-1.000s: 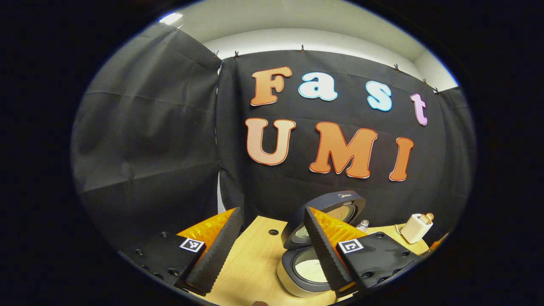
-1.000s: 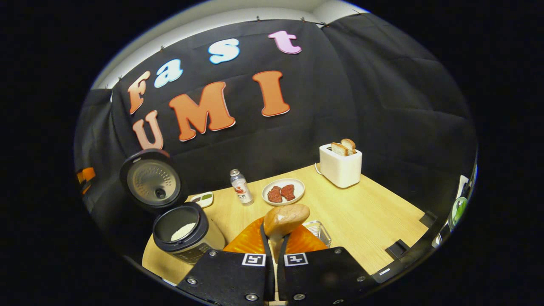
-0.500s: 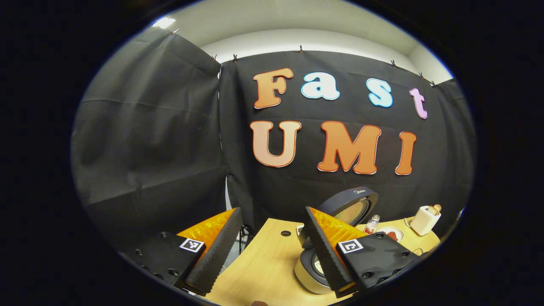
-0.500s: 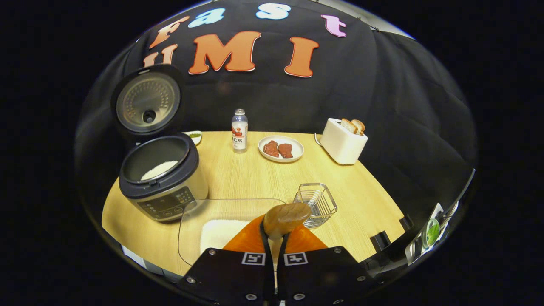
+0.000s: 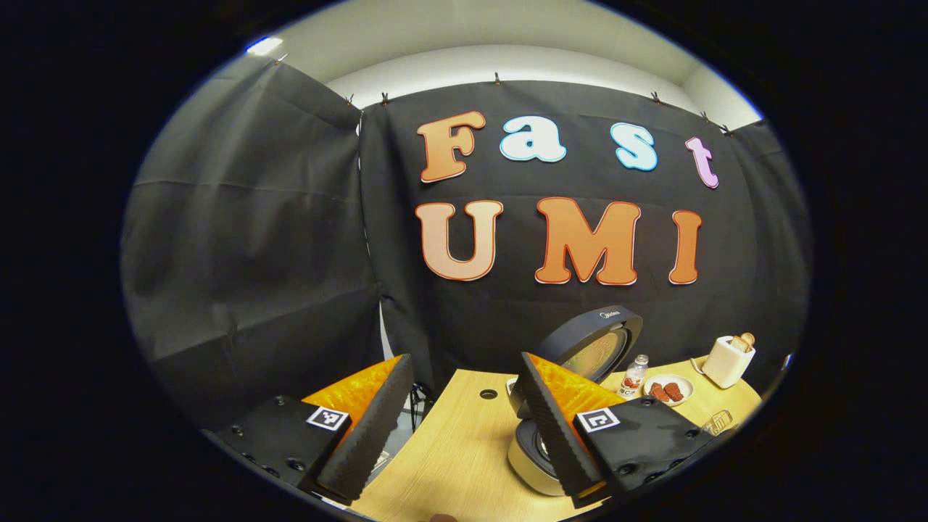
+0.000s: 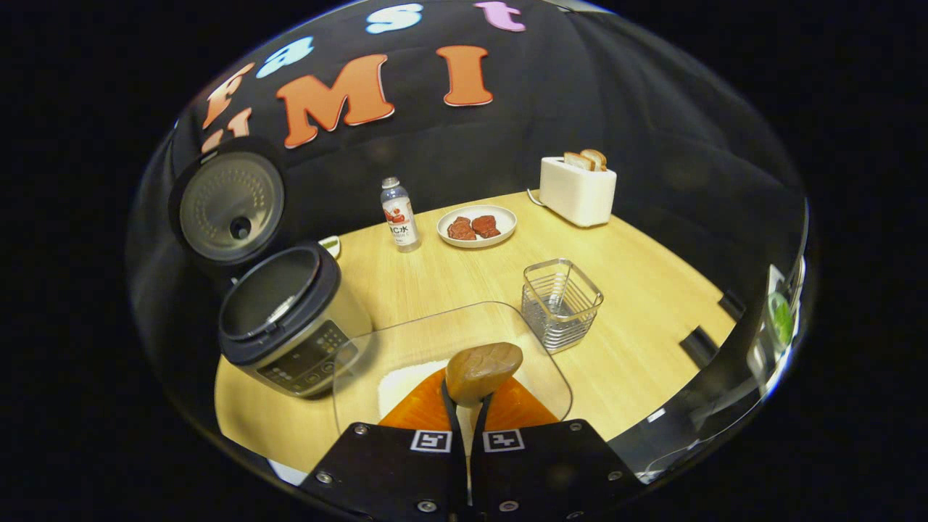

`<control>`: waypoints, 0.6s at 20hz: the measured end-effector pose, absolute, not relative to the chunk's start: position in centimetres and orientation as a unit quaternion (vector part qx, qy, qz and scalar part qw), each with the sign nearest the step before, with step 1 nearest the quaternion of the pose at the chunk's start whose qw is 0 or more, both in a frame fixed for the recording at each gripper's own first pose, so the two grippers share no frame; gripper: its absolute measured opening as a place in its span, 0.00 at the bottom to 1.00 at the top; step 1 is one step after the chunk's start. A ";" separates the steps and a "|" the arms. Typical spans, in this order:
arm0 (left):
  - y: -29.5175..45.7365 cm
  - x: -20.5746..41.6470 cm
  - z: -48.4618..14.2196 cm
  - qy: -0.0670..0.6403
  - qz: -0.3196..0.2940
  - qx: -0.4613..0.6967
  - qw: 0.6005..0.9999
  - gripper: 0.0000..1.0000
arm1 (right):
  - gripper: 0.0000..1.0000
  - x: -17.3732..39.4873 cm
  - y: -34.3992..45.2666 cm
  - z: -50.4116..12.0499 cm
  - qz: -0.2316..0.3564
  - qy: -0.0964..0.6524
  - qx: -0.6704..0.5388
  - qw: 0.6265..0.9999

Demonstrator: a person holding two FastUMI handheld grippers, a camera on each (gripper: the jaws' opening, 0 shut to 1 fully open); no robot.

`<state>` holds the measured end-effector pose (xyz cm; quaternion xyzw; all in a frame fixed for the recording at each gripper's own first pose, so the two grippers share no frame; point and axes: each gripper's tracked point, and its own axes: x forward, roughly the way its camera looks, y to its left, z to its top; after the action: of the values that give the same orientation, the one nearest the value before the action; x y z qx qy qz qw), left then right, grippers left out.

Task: Close the left gripper, press the button to open the rice cooker; take a wooden spoon from the chopstick holder with the right hand, scoop a spoonful of rice and pour it into the rice cooker, then put the wooden spoon back into the chopstick holder.

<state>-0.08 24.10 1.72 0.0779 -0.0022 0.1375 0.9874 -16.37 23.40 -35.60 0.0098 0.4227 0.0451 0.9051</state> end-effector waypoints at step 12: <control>24.9 0.2 0.3 0.014 0.146 0.070 0.987 0.99 | 0.01 -15.7 25.6 -38.0 0.037 0.455 0.261 0.850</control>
<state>0.22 24.94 0.33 0.0705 0.0141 0.1460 0.9867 -15.72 25.59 -37.96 0.2611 0.4553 0.0365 0.8504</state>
